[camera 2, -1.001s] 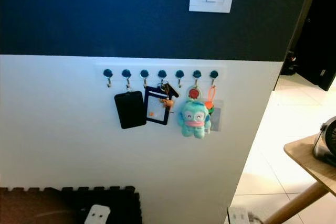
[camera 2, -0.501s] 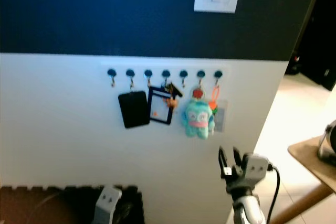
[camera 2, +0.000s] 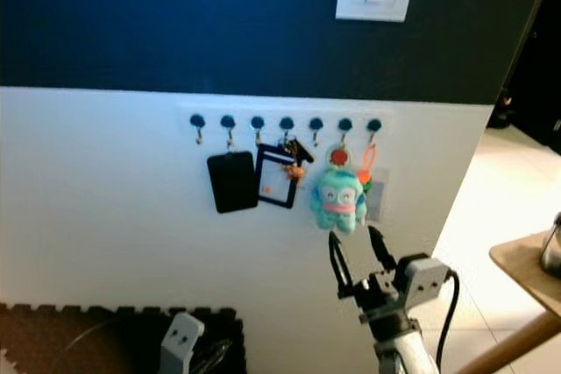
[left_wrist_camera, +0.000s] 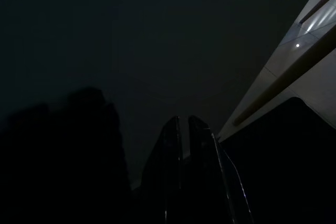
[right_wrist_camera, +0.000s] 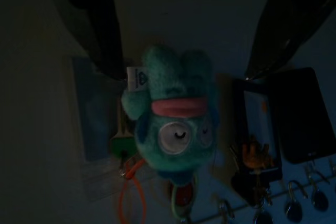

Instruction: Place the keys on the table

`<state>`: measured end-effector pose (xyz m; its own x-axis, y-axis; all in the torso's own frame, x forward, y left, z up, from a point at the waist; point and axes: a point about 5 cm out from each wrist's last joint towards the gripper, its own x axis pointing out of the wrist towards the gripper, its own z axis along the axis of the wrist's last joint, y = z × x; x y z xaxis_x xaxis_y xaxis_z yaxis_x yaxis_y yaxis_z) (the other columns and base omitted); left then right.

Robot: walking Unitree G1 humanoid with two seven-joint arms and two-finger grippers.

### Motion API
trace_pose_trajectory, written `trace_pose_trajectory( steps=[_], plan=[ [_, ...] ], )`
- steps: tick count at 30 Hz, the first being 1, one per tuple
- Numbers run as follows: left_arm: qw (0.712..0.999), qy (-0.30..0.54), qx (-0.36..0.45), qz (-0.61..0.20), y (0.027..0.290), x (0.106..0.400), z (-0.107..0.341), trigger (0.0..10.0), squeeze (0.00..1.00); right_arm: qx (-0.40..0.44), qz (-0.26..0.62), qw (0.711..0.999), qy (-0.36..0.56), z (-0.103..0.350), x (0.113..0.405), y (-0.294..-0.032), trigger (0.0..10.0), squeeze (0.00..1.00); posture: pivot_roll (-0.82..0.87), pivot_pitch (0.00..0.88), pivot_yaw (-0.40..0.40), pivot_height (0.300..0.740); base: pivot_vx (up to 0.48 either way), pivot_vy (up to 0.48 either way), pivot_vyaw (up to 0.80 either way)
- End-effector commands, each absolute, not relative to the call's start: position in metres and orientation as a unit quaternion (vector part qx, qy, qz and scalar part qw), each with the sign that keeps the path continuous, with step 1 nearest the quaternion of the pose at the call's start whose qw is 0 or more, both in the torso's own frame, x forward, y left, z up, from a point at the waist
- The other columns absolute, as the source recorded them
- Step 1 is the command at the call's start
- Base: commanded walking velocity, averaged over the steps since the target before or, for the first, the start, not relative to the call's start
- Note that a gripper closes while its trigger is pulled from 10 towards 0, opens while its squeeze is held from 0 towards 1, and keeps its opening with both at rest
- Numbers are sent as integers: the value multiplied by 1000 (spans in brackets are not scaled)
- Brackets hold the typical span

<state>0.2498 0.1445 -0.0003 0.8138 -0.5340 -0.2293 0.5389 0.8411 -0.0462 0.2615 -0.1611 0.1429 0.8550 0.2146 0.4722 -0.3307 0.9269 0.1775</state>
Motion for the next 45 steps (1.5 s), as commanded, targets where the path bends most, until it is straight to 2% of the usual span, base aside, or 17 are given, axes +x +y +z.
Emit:
trace_pose_trajectory(
  steps=[1,2,3,16,20,27,35,39,45],
  plan=[
    [952,122,7,-282,144,247,-2,10000,0,145,127,953,-234,149,261,-167,10000,298,22,44,-13,740,0,0,0],
    [951,123,7,-282,144,247,-2,10000,0,149,123,952,-238,152,262,-169,10000,55,21,44,-12,740,0,0,0],
    [951,124,5,-284,144,247,-2,10000,0,151,120,951,-242,156,264,-170,10000,0,19,46,-10,740,0,0,0],
    [947,114,0,-300,141,253,5,10000,0,171,123,951,-228,179,281,-185,10000,0,19,51,-7,740,0,0,0],
    [945,112,0,-307,140,253,6,10000,0,190,159,947,-205,180,284,-183,10000,0,21,52,-10,740,0,0,0],
    [940,96,-16,-327,136,254,12,10000,8,205,171,943,-200,186,285,-188,10000,0,19,53,-15,740,0,0,0],
    [921,-12,-46,-387,113,267,56,10000,0,202,209,941,-172,186,290,-193,10000,0,17,57,-9,740,0,0,0],
    [895,-70,-31,-439,88,265,82,10000,0,204,204,943,-168,185,292,-197,10000,0,11,61,-8,740,0,0,0],
    [879,-125,-13,-460,70,269,109,10000,0,204,214,942,-158,184,292,-197,10000,0,9,63,-7,740,0,0,0]
  ],
)
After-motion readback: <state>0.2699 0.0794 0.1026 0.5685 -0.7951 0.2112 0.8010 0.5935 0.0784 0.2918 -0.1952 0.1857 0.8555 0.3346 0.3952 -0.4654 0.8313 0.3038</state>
